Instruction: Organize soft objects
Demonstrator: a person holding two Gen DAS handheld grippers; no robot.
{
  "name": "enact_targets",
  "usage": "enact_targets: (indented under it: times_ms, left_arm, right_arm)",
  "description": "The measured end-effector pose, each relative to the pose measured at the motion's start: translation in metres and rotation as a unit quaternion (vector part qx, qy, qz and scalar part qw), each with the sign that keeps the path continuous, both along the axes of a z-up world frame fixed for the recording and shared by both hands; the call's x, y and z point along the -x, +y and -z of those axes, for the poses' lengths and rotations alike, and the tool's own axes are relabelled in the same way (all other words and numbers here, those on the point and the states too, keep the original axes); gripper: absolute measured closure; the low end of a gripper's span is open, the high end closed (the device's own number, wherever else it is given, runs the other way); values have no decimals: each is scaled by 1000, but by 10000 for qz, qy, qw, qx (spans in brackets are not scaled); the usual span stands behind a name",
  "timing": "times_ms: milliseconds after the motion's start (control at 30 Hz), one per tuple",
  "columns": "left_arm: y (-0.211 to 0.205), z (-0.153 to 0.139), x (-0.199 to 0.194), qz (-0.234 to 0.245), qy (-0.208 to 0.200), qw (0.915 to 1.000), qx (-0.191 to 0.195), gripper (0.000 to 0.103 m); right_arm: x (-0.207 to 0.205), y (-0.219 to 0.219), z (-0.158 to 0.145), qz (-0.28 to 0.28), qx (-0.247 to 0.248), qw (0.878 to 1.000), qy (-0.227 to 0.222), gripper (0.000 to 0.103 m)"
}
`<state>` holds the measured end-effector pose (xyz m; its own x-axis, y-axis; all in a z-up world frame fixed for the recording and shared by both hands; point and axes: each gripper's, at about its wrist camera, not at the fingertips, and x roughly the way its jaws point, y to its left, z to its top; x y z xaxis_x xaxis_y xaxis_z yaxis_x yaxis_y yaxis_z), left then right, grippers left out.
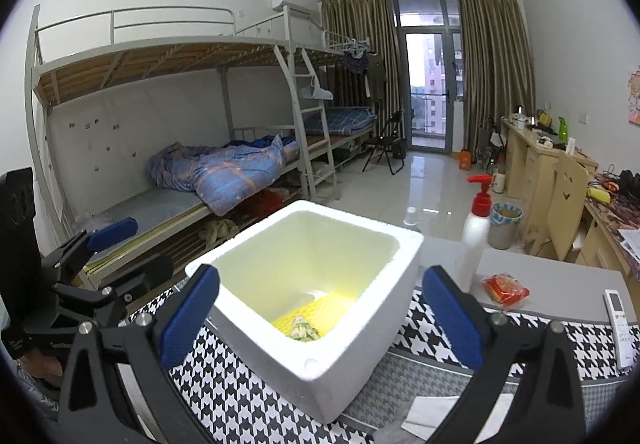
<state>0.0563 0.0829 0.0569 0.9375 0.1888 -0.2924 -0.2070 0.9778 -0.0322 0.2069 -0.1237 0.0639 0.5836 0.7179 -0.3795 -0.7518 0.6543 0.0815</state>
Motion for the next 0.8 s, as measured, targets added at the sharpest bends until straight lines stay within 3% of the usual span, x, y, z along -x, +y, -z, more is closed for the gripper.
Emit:
enact_targets:
  times_ms: [800]
  left_arm:
    - [-21,-11,8,220,-137,9996,-140,1]
  right_arm:
    - [15,-33,-5,307,-244,9989,-261,1]
